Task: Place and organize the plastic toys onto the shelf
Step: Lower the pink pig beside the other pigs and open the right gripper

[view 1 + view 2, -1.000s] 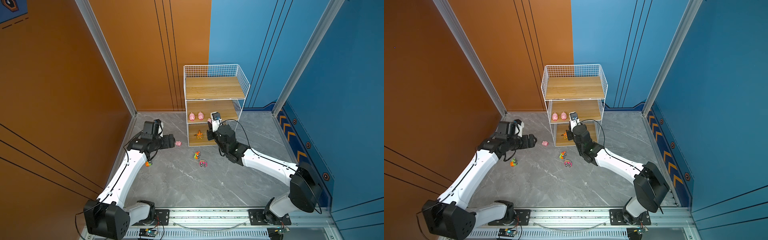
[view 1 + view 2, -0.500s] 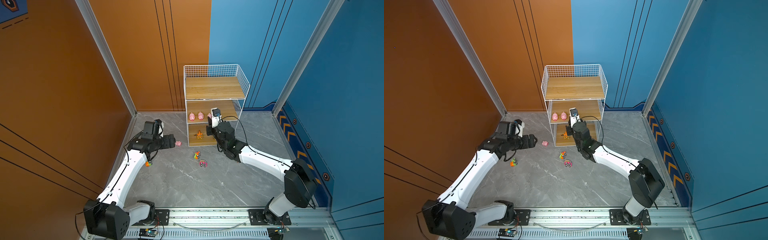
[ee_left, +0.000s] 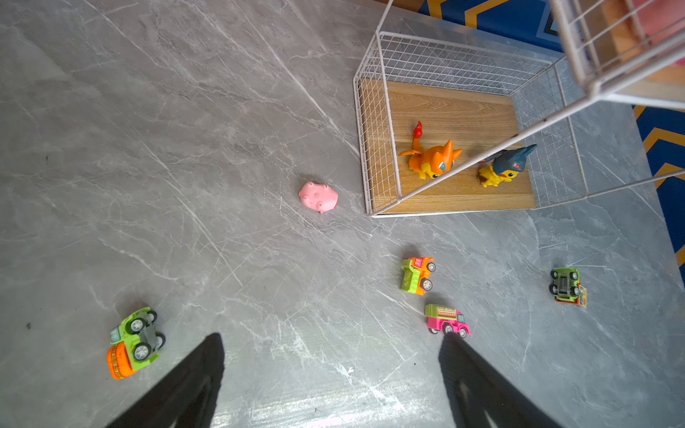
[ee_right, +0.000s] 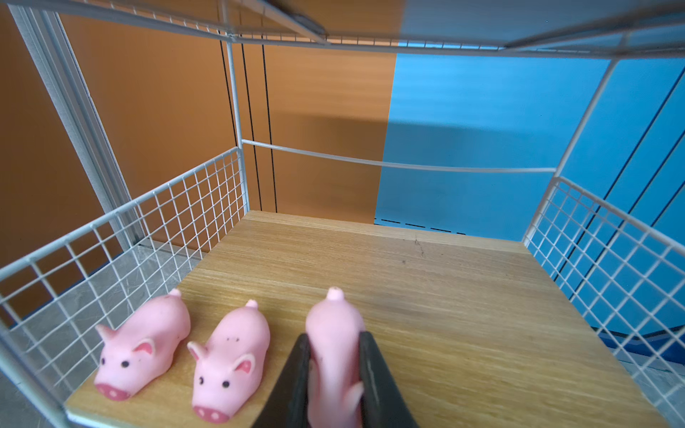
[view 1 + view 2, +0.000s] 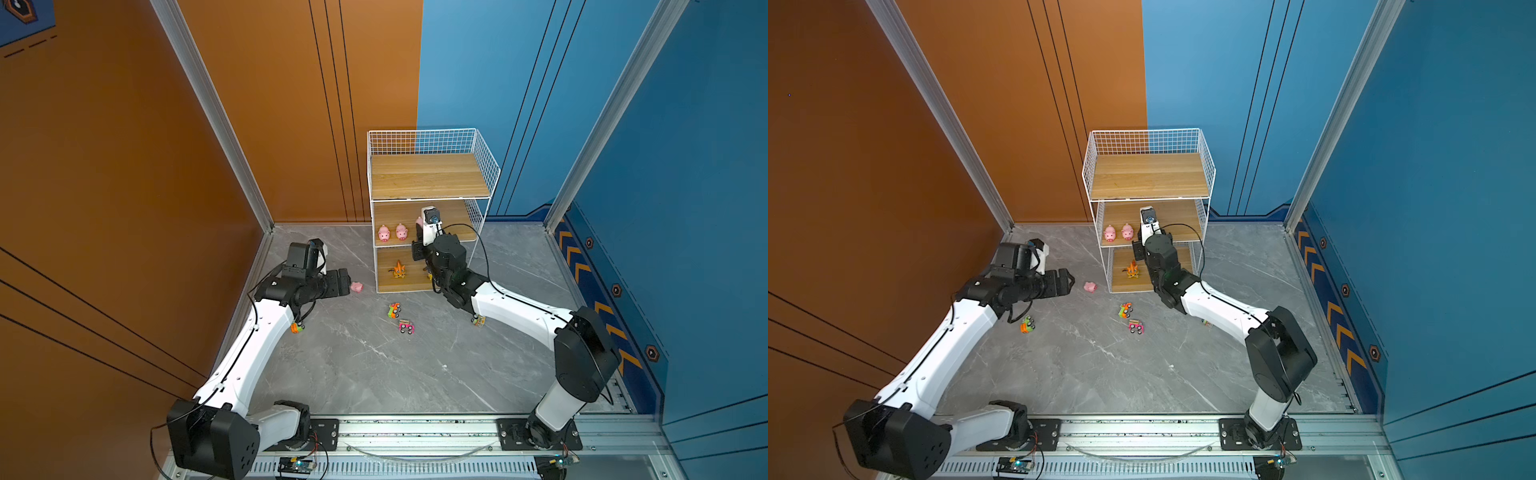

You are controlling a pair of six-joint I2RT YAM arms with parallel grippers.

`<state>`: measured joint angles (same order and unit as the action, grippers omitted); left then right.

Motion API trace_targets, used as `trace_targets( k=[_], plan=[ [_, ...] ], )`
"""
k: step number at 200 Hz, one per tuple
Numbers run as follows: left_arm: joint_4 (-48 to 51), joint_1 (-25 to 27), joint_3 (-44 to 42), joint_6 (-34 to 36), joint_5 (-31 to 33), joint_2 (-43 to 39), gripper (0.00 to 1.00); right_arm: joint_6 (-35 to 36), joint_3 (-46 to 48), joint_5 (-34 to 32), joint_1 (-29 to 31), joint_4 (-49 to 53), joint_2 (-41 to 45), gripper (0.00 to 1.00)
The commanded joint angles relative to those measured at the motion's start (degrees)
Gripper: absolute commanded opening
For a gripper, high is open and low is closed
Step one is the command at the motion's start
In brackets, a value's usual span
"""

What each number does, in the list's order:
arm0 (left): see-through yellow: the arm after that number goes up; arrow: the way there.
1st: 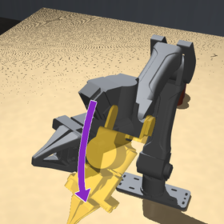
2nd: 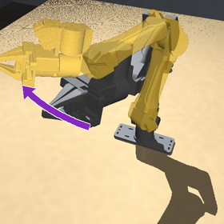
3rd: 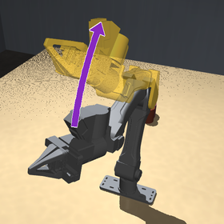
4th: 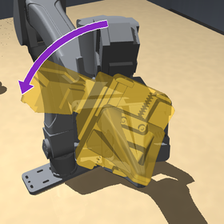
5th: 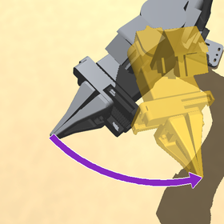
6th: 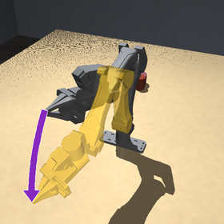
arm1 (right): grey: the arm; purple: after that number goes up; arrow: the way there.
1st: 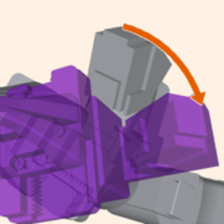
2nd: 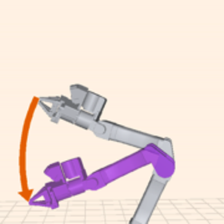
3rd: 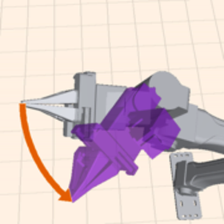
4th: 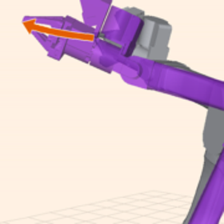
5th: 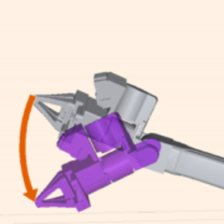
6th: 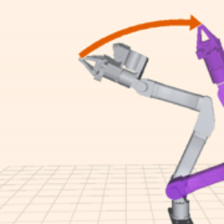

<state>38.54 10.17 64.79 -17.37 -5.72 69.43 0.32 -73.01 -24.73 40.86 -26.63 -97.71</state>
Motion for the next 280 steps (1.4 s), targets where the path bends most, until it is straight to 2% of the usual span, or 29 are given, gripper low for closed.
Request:
trace_targets(
  k=[1, 98, 195, 236, 280],
  plan=[
    [0.03, -0.10, -0.79, 0.23, -0.79, 0.01, 0.92, 1.27, -2.41, -0.35, -0.26, -0.46, -1.18, 0.24],
    [0.04, -0.19, -0.81, 0.31, -0.96, -0.08, 0.92, 0.19, -5.07, 0.42, -3.13, 1.60, -4.48, 0.26],
    [0.04, -0.44, -0.79, 0.31, -1.21, -0.08, 0.92, -1.80, -6.87, 2.39, -3.39, 5.53, -6.13, 0.28],
    [0.05, -0.52, -0.77, 0.31, -1.14, 0.00, 0.92, -1.98, -7.08, 2.94, -3.43, 6.08, -6.09, 0.33],
    [0.05, -0.71, -0.72, 0.23, -1.32, 0.18, 0.92, -1.90, -7.19, 3.31, -3.51, 6.28, -4.36, 0.47]
  ],
)
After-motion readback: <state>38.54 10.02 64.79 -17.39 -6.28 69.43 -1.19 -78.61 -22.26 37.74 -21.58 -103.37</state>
